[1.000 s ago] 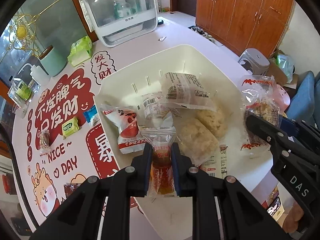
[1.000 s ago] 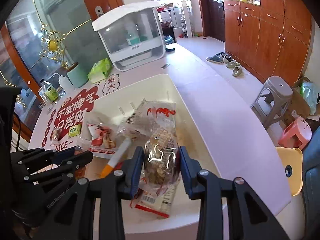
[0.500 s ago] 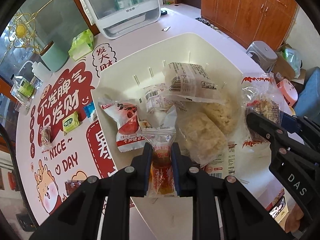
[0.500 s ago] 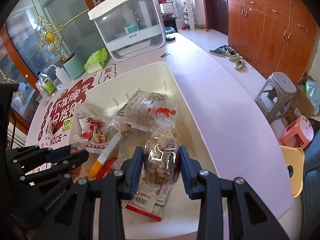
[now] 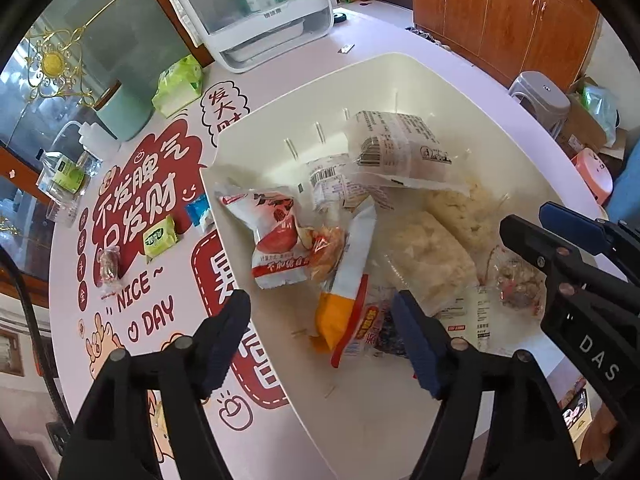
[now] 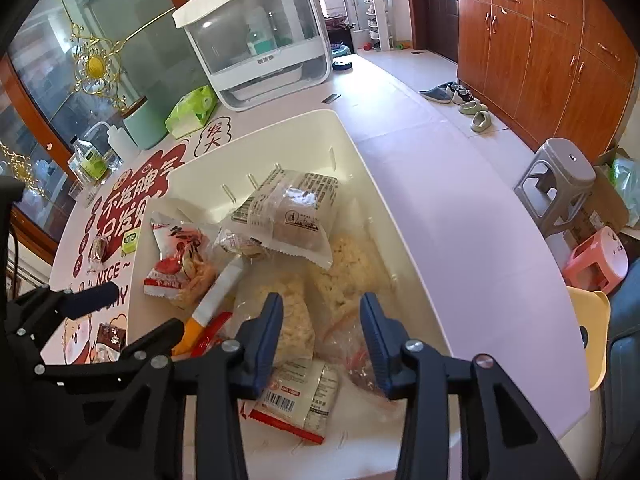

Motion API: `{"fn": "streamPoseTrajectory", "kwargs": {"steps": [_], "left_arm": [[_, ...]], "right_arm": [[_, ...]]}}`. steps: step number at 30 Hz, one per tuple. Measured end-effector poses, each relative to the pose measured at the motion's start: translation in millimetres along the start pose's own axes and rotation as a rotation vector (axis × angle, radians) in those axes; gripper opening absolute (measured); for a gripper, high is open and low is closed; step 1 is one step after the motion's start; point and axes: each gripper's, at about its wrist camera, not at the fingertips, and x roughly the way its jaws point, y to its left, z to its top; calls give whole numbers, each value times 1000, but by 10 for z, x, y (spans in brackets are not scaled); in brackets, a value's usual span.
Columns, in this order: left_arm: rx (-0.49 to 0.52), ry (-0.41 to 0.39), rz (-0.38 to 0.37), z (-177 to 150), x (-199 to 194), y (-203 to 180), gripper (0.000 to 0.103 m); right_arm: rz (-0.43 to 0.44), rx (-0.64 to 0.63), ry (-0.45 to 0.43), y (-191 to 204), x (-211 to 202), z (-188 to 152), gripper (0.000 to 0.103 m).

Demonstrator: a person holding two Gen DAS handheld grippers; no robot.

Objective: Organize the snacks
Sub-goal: 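Carry the candy and nut bag over the bin and open both tools, then withdraw both open tools from the bin toward the remaining snacks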

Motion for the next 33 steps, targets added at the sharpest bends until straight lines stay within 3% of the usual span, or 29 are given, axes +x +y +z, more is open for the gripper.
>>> {"fn": "streamPoseTrajectory", "kwargs": {"steps": [15,33], "left_arm": [[-36,13,8,-221,-87,116,76],[-171,-10,3,-594,-260,669,80]], "right_arm": [[-5,-12,8,106,-53,-137,41],[-29,-90,36,454,-115,-290,41]]}}
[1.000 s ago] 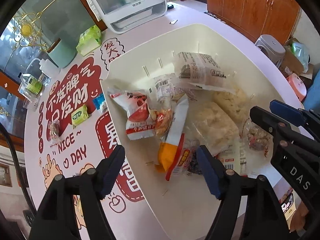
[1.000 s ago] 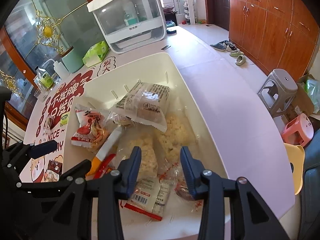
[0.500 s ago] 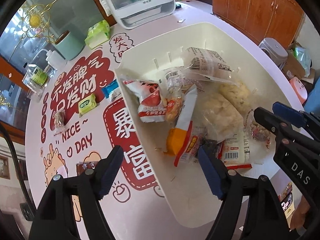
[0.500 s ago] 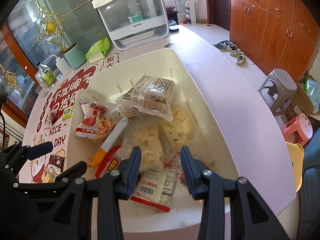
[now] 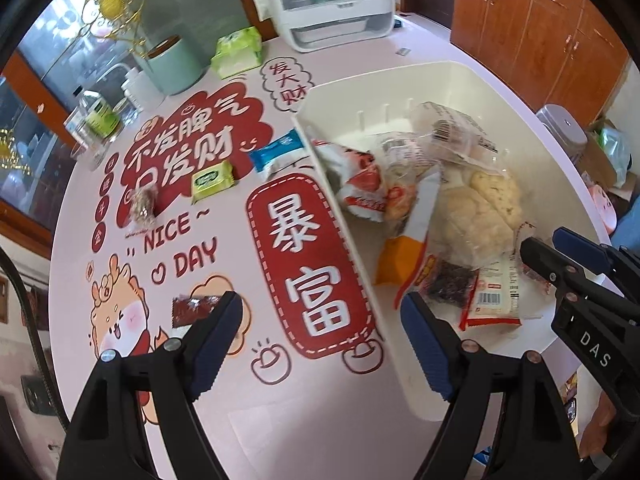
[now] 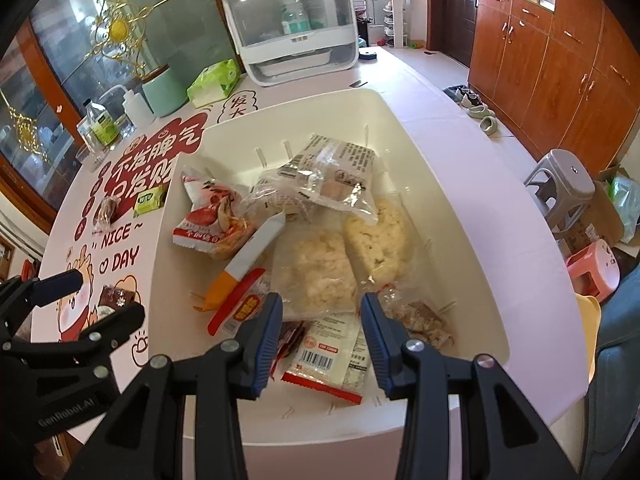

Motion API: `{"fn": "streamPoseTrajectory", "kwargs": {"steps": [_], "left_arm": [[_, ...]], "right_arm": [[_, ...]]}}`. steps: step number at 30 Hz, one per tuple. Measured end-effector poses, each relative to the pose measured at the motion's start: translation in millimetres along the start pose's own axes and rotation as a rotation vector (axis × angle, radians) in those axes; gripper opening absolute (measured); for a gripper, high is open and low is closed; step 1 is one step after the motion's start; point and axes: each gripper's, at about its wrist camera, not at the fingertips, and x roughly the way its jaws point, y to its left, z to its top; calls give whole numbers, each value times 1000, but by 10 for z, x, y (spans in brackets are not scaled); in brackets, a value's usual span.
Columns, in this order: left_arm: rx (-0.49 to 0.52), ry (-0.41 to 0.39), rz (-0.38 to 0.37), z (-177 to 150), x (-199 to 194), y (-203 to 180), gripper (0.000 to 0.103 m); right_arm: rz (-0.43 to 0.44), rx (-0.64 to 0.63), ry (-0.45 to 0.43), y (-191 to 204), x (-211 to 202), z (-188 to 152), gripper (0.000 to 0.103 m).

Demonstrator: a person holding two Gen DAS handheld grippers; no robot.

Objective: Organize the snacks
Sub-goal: 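Withdraw both open tools from the bin toward the remaining snacks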

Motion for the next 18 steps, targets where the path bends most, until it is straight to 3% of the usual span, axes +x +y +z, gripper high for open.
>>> {"fn": "streamPoseTrajectory", "kwargs": {"steps": [7,18], "left_arm": [[-48,3,-6,-126,-4,292,81],[-130,-43,16,-356,-81,929,81]], "right_arm": [[-9,-22,-1,205,-48,-35,41],[-52,-146,-89,845,-301,17,41]]}}
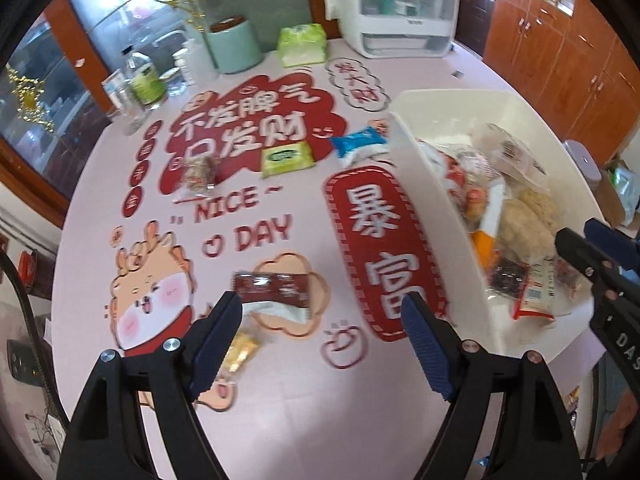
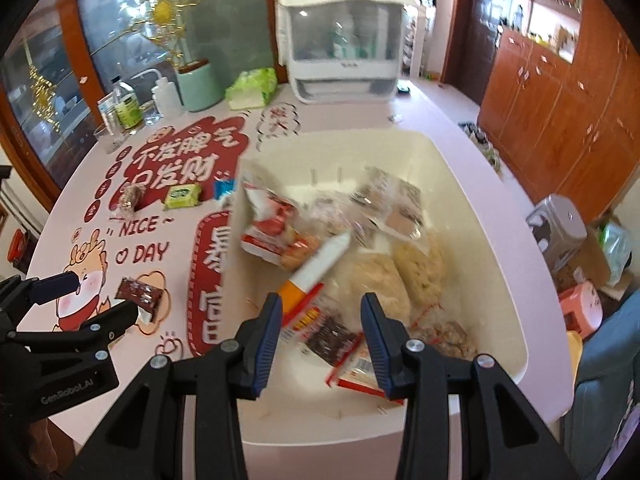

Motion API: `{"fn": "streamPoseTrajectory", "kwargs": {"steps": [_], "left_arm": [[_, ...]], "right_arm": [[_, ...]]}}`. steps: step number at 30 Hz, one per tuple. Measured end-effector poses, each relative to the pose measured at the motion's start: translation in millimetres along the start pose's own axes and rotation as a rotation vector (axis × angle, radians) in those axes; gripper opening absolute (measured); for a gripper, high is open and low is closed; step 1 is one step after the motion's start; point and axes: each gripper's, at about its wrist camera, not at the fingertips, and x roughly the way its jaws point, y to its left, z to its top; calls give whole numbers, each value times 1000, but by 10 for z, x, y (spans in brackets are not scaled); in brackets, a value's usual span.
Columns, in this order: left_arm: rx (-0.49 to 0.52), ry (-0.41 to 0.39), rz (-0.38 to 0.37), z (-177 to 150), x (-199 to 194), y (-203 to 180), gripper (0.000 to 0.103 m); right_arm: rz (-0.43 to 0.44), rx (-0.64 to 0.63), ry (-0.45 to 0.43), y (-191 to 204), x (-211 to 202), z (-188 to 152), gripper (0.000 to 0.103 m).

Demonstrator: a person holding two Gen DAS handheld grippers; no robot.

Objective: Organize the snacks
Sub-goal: 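Withdraw both open tools from the bin toward the remaining snacks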

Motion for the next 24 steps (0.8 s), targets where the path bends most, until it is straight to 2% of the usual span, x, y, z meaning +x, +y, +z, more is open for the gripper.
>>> {"fn": "streamPoseTrajectory", "kwargs": {"steps": [9,15,19,24], "left_arm": [[-98,-24,74,-175,61,929,81],[-179,-5,94,-214,211,1614,81],[-172,-9,87,-88,317,1882,81],[-110,-17,43,317,594,2030,82]], "right_arm": [[32,-82,-5,643,-26,101,41],[71,-102,36,1062,122,166,41],[99,-110,56,1330,269,305,41],[140,-101,66,1564,508,623,42]]}}
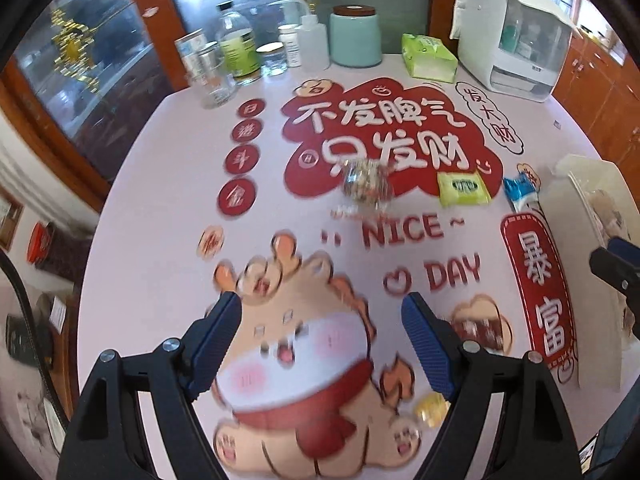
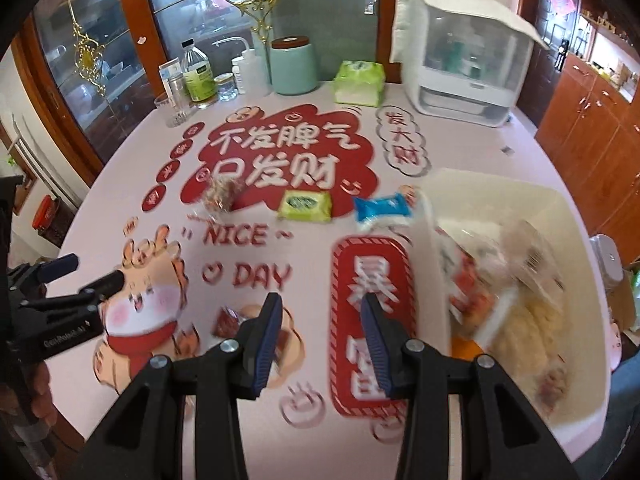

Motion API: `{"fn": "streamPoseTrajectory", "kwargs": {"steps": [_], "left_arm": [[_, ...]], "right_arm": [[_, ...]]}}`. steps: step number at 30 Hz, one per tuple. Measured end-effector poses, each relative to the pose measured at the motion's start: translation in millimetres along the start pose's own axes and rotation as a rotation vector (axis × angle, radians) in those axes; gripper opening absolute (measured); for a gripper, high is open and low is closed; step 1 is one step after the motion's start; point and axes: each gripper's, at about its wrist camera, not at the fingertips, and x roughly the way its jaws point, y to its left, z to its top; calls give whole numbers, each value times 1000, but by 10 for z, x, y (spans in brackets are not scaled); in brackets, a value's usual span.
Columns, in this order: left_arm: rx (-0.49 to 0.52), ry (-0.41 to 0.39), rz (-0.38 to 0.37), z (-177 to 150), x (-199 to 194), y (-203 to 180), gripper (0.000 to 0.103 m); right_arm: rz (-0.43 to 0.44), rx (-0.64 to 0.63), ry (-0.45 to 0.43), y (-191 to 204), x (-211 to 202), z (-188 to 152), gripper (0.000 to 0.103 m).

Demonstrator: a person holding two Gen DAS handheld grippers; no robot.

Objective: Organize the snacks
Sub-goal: 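Withdraw both open tools from the bin toward the remaining snacks, then grasp the clear nut bag with the left tool while the right grasps the green packet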

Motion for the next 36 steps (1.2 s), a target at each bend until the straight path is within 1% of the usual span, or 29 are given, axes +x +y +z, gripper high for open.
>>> {"fn": "streamPoseTrajectory", "kwargs": {"steps": [4,7,11,13,16,17,21,24,27,30,33,35,36], "left_arm": [[61,15,-25,367,368,-94,82],[87,52,-40,629,738,-167,82],[80,109,-64,822,1119,-226,82],[67,128,-75,896,1272,-242,82],[48,157,-81,972,1468,-222,82],[37,169,-91,996,1541,-206,82],[4,194,-110,1036,1695,-176,82],[-3,199,-118,1063,1767,-177,82],[4,204,-117,1075,1818,-208,82],[14,205,-115,1081,1851,-248,82],[34,198,-110,1082,1849,-292,85],[47,194,-99,1087,1867,-346,85],[57,189,-96,1085,1868,-372,85]], "right_arm": [[65,35,12,45,304,408,50],[89,79,33,18,567,658,51],[121,124,112,-11,1059,943,51],[110,125,159,-9,1310,1006,52],[108,145,221,-47,1594,1029,52],[119,159,242,-58,1693,1030,52],[117,178,284,-71,1899,1024,52],[71,158,286,-42,1972,1022,54],[59,156,301,-30,2040,1020,55],[45,139,310,-12,2057,1023,58],[36,145,328,-18,2094,1023,62],[35,155,347,-41,2128,1011,67],[29,145,341,-22,2135,1014,67]]}}
